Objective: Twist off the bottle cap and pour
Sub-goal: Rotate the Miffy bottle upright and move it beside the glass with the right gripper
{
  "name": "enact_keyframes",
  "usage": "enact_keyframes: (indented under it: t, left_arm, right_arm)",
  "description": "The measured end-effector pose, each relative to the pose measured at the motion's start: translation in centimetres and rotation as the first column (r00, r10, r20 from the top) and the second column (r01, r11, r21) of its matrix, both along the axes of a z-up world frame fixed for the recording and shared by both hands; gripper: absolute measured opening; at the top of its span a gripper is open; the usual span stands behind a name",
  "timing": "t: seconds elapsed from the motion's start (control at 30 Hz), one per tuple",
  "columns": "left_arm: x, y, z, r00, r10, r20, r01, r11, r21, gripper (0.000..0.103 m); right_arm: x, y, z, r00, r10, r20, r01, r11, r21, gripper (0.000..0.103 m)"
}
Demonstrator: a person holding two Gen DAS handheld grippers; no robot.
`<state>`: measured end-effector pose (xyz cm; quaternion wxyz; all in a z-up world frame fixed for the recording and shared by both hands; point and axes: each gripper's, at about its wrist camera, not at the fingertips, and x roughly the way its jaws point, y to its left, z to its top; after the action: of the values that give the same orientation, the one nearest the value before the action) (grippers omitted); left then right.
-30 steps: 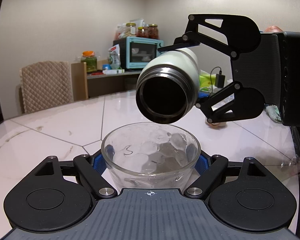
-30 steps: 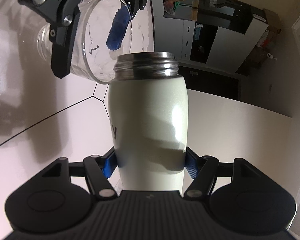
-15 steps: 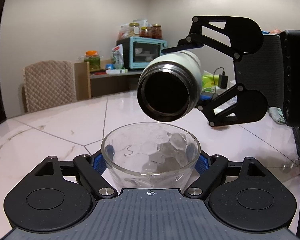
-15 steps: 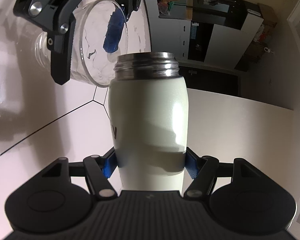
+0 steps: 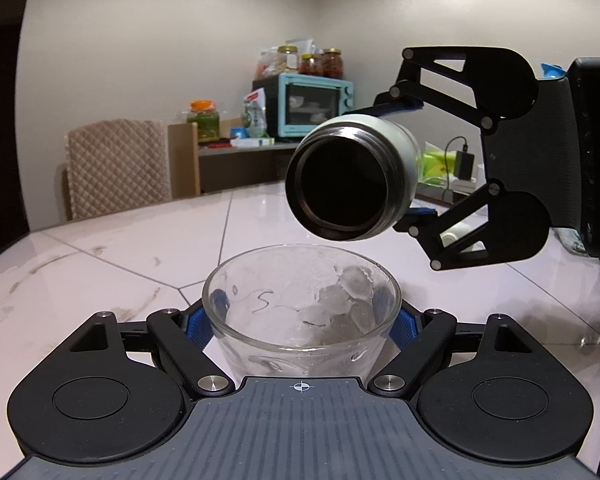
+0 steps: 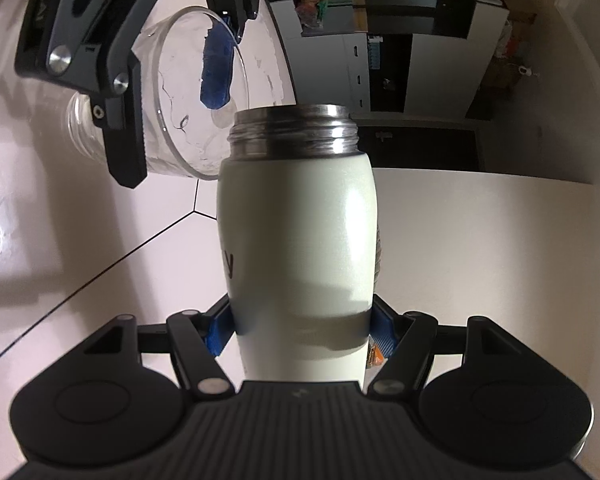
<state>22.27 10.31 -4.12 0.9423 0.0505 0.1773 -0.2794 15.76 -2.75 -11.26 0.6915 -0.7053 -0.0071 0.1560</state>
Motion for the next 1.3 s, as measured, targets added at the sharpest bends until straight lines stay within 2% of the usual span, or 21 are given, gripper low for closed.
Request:
enact_keyframes:
  t: [0.33,0.53,0.87,1.3]
  left_arm:
    - [-0.5,-0.7,0.1,0.998,0.07,0.0,-0.07,0.998,0.0,0.087]
    - [-0.9,-1.0,0.2,0.993,0.116,-0.006,-0.116,0.993,-0.01,0.087]
    - [-1.3,-1.8,0.4,0.977,0.213,-0.008,-0.213,0.977,-0.018,0.087]
    - [-1.8,-2.4,0.5,0.967,0.256,-0.007,-0.256,0.967,-0.012,0.087]
  right_arm:
    - [-0.1,-0.7,1.4,0.997,-0.02,-0.074,0.029,0.993,0.116,0.07]
    - [-0.3,-1.2,1.9,0.994,-0.029,-0.102,0.045,0.987,0.154,0.07]
    - [-0.6,-2.0,2.9,0.987,-0.038,-0.157,0.075,0.969,0.233,0.07]
    - [-0.6,-1.9,3.8,0.978,-0.031,-0.205,0.094,0.948,0.303,0.07]
